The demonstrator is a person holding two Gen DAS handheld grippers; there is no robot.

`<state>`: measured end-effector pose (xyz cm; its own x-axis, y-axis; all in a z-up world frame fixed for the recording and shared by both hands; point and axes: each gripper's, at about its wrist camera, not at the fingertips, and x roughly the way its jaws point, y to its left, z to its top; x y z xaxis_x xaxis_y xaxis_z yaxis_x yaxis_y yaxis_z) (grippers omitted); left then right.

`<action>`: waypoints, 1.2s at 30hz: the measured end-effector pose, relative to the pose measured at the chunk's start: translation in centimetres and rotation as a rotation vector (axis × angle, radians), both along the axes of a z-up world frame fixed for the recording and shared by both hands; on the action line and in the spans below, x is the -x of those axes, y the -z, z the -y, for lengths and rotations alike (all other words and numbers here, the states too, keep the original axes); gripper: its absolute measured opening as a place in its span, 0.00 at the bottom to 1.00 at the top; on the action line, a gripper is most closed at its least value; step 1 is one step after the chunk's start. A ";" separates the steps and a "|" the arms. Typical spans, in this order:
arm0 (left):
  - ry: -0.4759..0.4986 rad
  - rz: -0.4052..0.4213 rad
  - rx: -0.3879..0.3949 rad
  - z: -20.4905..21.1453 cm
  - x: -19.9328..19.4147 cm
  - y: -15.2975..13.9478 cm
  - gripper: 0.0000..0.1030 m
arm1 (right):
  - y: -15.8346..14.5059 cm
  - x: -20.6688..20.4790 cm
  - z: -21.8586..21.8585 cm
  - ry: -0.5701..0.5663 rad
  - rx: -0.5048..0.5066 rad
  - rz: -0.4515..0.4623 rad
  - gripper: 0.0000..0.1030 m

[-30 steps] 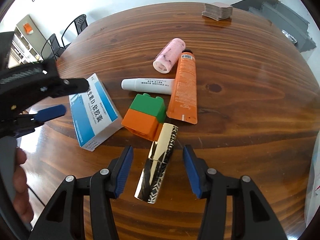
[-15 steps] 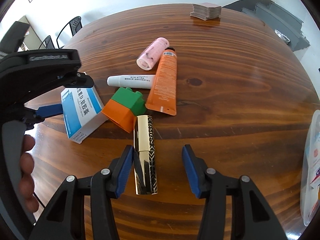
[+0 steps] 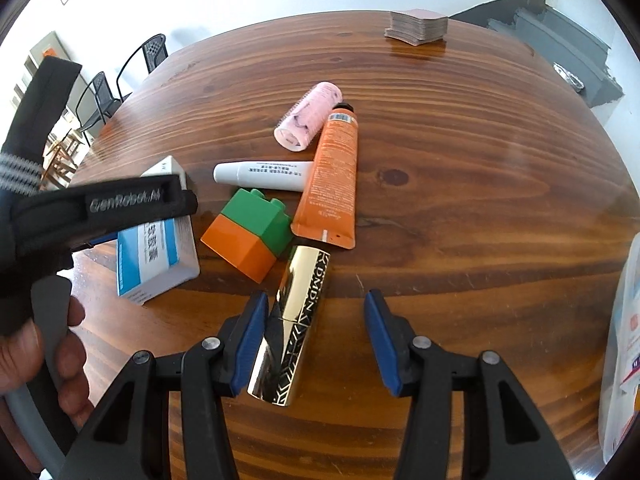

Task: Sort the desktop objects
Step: 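Grasp the gold tube with the right tool while the left tool holds the box, then carry the vitamin D box and gold tube over the bowl and release both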

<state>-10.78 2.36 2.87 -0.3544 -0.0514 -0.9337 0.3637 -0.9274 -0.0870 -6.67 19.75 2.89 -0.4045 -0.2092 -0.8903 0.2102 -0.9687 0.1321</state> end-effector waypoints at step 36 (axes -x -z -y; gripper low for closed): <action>0.147 -0.155 0.051 -14.4 -9.0 -7.3 0.71 | -4.2 -7.3 -14.5 -0.044 0.113 -0.033 0.26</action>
